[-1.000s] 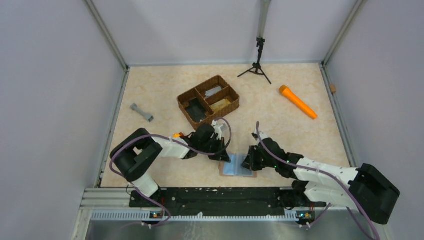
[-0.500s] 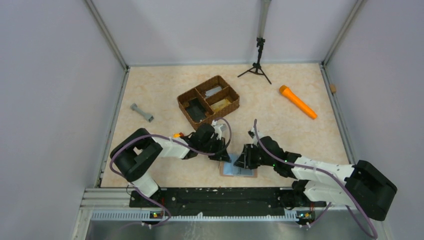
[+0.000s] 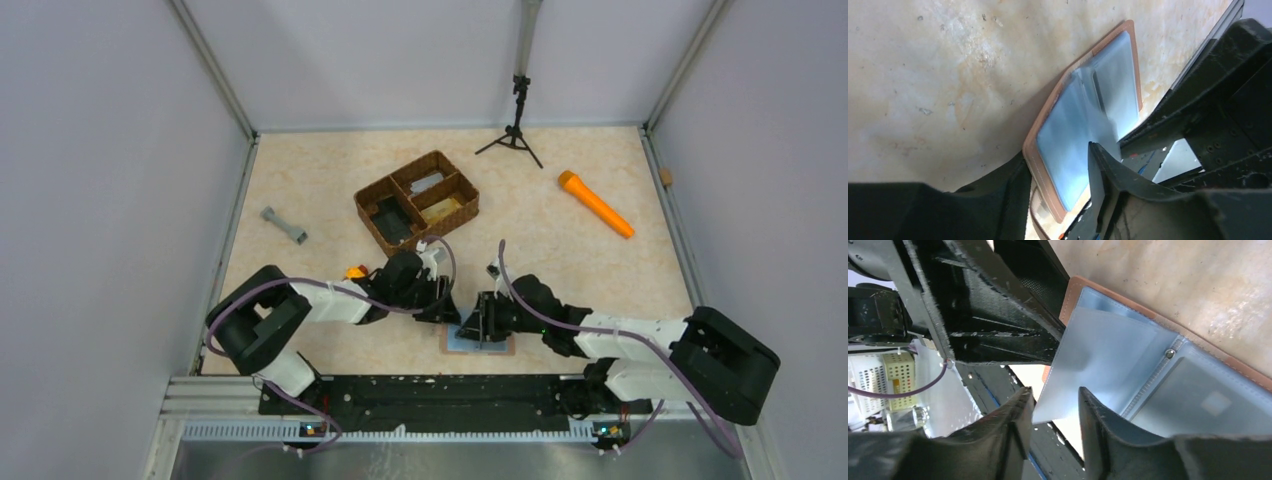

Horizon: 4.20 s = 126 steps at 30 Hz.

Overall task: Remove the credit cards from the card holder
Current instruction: Pick up the credit card at the corner of the board.

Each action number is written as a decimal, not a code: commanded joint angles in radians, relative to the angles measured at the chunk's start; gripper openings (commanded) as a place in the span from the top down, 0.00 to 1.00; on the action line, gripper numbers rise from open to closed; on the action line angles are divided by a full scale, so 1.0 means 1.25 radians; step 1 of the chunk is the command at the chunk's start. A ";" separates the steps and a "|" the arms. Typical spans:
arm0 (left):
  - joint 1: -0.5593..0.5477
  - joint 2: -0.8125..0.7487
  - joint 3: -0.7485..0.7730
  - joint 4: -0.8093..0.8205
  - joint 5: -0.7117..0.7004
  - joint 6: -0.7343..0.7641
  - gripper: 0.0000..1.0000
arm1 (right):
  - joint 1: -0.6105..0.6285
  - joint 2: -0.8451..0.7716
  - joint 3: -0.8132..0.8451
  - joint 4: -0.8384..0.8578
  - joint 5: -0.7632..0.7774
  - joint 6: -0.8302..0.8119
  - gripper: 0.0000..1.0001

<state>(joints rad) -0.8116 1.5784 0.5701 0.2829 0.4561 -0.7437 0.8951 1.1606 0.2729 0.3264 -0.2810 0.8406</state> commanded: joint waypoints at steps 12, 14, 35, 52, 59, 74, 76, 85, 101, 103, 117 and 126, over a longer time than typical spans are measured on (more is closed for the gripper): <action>0.038 -0.049 -0.080 0.176 0.072 -0.081 0.51 | 0.037 0.088 0.005 0.127 -0.046 -0.018 0.33; 0.047 -0.047 -0.091 0.208 0.089 -0.097 0.49 | 0.038 0.085 0.001 0.133 -0.047 -0.019 0.16; 0.050 -0.025 -0.058 0.098 0.037 -0.033 0.87 | 0.037 -0.160 0.059 -0.235 0.183 -0.047 0.21; 0.044 -0.029 -0.054 0.072 0.027 -0.021 0.94 | 0.038 -0.262 0.030 -0.410 0.305 -0.046 0.21; 0.042 -0.031 -0.057 0.072 0.026 -0.024 0.94 | 0.038 -0.202 0.009 -0.316 0.252 -0.039 0.21; 0.040 -0.028 -0.047 0.061 0.024 -0.016 0.95 | 0.037 -0.271 0.061 -0.443 0.314 -0.055 0.22; 0.041 -0.028 -0.048 0.061 0.025 -0.017 0.95 | 0.037 -0.278 0.062 -0.455 0.317 -0.057 0.20; 0.039 -0.030 -0.046 0.059 0.025 -0.016 0.95 | 0.040 -0.278 0.067 -0.414 0.260 -0.072 0.20; 0.038 -0.033 -0.041 0.049 0.028 -0.016 0.96 | 0.045 -0.230 0.063 -0.373 0.236 -0.071 0.21; 0.038 -0.035 -0.041 0.048 0.028 -0.017 0.96 | 0.046 -0.215 0.053 -0.360 0.234 -0.069 0.22; 0.037 -0.036 -0.040 0.046 0.027 -0.016 0.96 | 0.065 -0.083 -0.003 -0.174 0.181 -0.039 0.24; 0.037 -0.035 -0.040 0.045 0.027 -0.016 0.96 | 0.100 -0.015 0.024 -0.117 0.167 -0.031 0.24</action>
<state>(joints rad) -0.7601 1.5475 0.4923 0.3351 0.4892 -0.7826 0.9997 1.1347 0.3012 0.2035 -0.0586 0.7982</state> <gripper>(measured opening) 0.053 0.759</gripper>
